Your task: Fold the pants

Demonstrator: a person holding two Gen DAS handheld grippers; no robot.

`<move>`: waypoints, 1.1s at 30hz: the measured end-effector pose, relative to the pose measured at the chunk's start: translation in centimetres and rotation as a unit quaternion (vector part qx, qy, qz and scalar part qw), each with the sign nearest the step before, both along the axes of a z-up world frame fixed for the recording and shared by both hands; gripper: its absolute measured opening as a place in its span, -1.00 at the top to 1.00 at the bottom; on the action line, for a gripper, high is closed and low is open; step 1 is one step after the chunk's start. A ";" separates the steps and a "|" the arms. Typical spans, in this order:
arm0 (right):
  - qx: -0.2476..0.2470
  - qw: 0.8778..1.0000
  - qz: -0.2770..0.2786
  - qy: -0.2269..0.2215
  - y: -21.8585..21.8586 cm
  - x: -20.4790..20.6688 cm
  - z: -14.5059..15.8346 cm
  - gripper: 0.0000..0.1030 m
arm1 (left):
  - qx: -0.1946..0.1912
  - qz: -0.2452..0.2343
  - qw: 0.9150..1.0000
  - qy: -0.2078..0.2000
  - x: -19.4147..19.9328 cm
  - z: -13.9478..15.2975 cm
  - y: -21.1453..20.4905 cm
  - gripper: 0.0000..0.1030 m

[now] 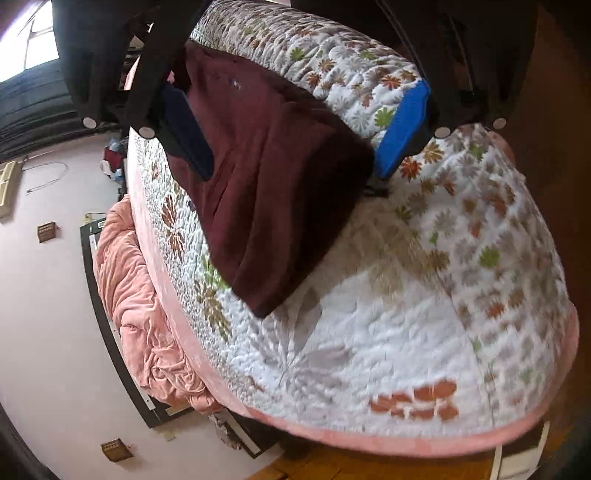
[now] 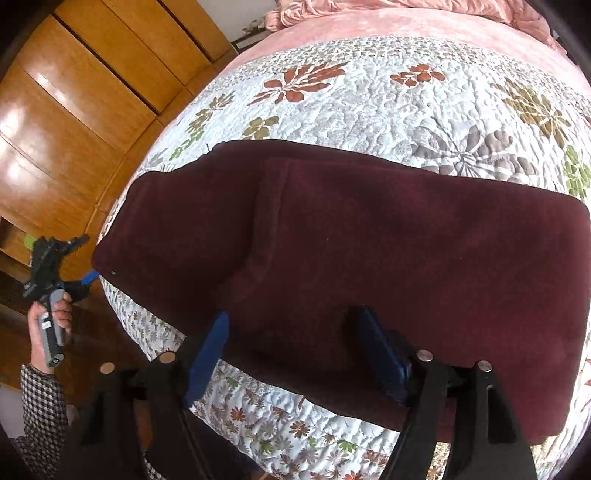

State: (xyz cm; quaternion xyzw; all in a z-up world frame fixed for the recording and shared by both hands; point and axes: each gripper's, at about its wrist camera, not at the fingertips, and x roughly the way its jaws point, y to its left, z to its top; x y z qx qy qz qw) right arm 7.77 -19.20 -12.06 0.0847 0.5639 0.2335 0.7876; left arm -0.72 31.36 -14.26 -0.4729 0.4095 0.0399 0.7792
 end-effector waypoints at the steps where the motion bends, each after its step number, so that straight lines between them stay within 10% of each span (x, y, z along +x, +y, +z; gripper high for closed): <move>1: -0.001 1.000 0.001 -0.001 0.0 0.0 0.0 -0.47 | -0.016 0.000 1.000 -0.003 0.2 -0.7 -0.1 -0.70; 14: -0.005 1.000 0.008 -0.010 0.4 -0.1 -0.2 -0.56 | -0.058 0.034 0.998 -0.013 0.6 -2.8 -1.9 -0.63; 16: -0.004 1.000 0.009 -0.012 0.4 -0.1 -0.3 -0.57 | -0.122 0.028 0.991 -0.048 0.9 -3.0 -2.3 0.03; 24: -0.002 1.000 0.012 -0.012 0.2 -0.1 -0.3 -0.58 | -0.095 0.049 0.993 -0.048 1.2 -2.1 -3.5 0.43; 33: 0.040 0.998 -0.027 -0.037 -3.1 -0.7 2.8 -0.57 | -0.067 0.035 0.985 -0.157 0.0 2.5 -5.6 0.44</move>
